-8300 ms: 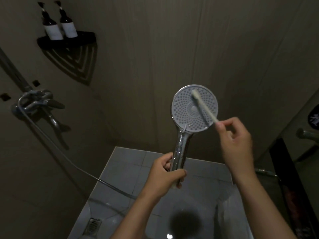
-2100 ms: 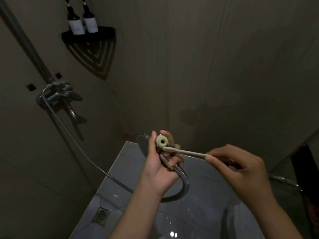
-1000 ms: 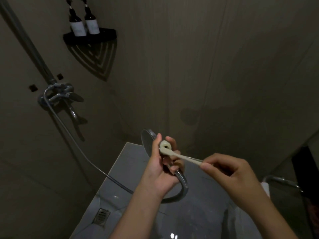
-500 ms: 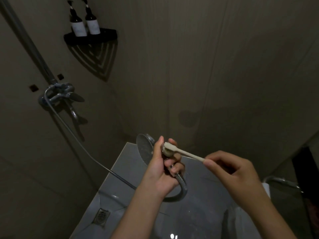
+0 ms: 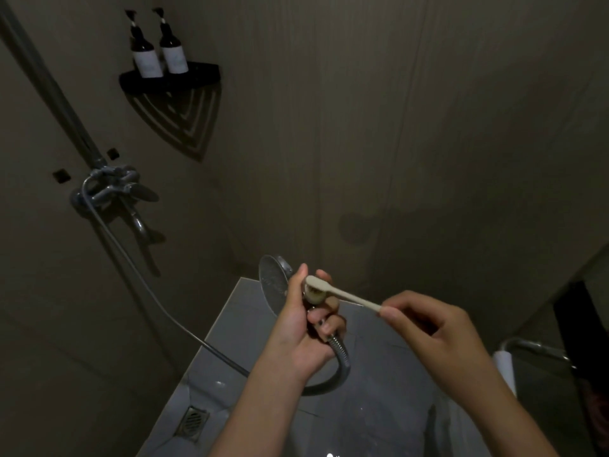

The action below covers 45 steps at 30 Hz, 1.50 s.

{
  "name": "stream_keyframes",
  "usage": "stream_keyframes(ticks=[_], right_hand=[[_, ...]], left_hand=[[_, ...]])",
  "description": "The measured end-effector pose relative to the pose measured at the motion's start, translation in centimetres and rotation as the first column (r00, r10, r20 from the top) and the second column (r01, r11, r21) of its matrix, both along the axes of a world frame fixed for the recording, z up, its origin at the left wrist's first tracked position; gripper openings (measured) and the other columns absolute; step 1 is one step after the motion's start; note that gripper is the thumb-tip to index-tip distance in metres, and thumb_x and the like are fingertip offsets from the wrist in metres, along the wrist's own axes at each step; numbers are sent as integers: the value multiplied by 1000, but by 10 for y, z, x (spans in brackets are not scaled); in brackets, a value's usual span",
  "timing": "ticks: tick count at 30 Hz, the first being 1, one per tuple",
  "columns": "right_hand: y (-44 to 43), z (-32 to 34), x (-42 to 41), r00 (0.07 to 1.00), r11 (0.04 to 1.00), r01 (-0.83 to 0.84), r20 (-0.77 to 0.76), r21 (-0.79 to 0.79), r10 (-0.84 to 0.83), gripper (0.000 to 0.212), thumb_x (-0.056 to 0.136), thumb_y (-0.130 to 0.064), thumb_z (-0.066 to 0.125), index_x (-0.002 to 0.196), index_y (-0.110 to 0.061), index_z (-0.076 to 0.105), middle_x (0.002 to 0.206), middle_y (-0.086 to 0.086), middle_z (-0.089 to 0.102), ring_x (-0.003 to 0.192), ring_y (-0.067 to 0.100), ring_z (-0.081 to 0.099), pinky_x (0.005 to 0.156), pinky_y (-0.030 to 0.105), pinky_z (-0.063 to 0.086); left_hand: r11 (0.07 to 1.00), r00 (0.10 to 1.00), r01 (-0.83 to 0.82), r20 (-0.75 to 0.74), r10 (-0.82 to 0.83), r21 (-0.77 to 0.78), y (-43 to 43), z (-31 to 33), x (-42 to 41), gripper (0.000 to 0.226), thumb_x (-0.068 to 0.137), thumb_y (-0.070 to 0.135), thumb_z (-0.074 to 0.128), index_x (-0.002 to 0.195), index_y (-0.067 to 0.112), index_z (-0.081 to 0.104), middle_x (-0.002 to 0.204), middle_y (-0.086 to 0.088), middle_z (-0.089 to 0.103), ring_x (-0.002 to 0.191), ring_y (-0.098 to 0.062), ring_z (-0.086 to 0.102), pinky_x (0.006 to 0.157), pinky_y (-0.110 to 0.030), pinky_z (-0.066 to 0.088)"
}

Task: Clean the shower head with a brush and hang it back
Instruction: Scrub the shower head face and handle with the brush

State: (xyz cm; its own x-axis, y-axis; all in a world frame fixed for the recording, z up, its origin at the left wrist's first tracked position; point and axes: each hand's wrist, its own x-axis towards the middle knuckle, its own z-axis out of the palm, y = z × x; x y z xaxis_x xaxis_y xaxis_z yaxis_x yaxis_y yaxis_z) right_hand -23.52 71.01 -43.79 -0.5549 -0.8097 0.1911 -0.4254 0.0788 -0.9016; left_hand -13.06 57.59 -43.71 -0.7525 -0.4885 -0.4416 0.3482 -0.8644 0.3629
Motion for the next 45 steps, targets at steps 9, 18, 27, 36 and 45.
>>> stream_keyframes(ticks=[9,18,27,36,45], right_hand=[[1,-6,7,998,998,51,50,-31,-49,60,63,-85,47,80,-33,71,75,1,67,72,24,62,65,48,51],[6,-4,-4,996,997,-39,83,62,34,61,61,-86,48,81,-34,73,82,-1,70,80,17,65,74,43,51],[17,9,-14,997,983,-73,-24,168,78,40,71,-71,52,81,-38,72,77,-5,70,73,14,64,70,43,53],[20,5,-22,992,979,-94,-62,179,106,63,62,-86,48,79,-31,73,71,3,67,68,25,61,63,44,48],[20,-3,-24,992,979,-118,-13,166,122,61,57,-87,51,75,-33,74,76,4,69,69,19,62,65,36,49]], left_hand=[[1000,1000,20,-19,-20,-18,0,1,1,24,74,41,60,64,19,56,35,8,31,24,-5,29,26,-13,22],[986,994,99,56,-93,-131,-4,2,9,29,78,39,58,63,17,48,33,7,25,22,-4,26,26,-14,20],[925,945,247,284,-163,-290,-7,-10,11,22,63,28,69,64,17,51,45,3,47,24,-3,27,28,-11,18],[902,905,253,415,-93,-351,-10,-12,10,27,78,19,65,65,16,42,38,5,41,25,-3,25,30,-14,18],[934,937,236,318,-146,-269,-14,-6,7,20,65,27,68,58,13,54,47,-1,52,23,-3,30,28,-10,20]])
